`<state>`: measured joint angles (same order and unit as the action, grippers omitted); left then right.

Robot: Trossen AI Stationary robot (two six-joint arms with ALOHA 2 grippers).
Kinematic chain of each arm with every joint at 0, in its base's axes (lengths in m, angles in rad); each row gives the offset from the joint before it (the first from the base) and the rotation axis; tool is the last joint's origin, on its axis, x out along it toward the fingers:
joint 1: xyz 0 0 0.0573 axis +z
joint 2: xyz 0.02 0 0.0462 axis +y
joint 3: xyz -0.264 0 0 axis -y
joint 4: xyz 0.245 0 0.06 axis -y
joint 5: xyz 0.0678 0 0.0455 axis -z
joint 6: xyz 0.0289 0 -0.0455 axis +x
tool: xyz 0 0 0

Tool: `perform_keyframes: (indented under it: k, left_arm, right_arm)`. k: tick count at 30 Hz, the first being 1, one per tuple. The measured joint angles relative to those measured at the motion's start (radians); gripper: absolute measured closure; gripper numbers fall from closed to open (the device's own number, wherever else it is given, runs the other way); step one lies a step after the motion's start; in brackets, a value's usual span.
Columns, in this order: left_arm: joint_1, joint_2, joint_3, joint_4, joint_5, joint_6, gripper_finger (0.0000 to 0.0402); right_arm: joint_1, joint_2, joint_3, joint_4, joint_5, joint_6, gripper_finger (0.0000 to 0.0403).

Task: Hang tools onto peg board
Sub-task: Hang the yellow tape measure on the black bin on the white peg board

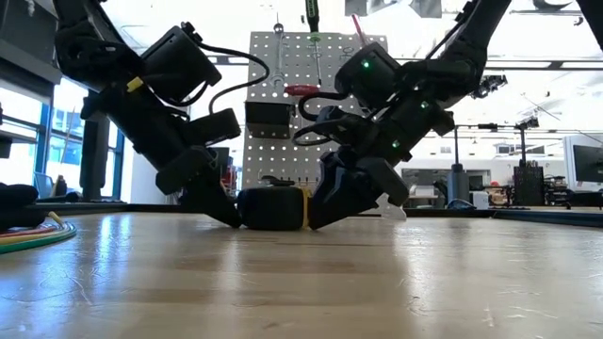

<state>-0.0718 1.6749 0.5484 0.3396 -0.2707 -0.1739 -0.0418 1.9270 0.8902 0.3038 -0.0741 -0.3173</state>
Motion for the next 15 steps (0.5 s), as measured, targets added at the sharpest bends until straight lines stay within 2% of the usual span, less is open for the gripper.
perform_keyframes:
  k: [6,15]
  left_arm:
    - [-0.002,-0.004,0.002,0.000,0.011,-0.005,0.0247]
    - [-0.002,-0.012,0.008,-0.007,0.044,-0.017,0.0247]
  right_arm:
    - [0.002,-0.023,0.000,-0.030,-0.014,0.003,0.0261]
    - [0.003,-0.122,0.005,-0.039,-0.034,0.008,0.0307]
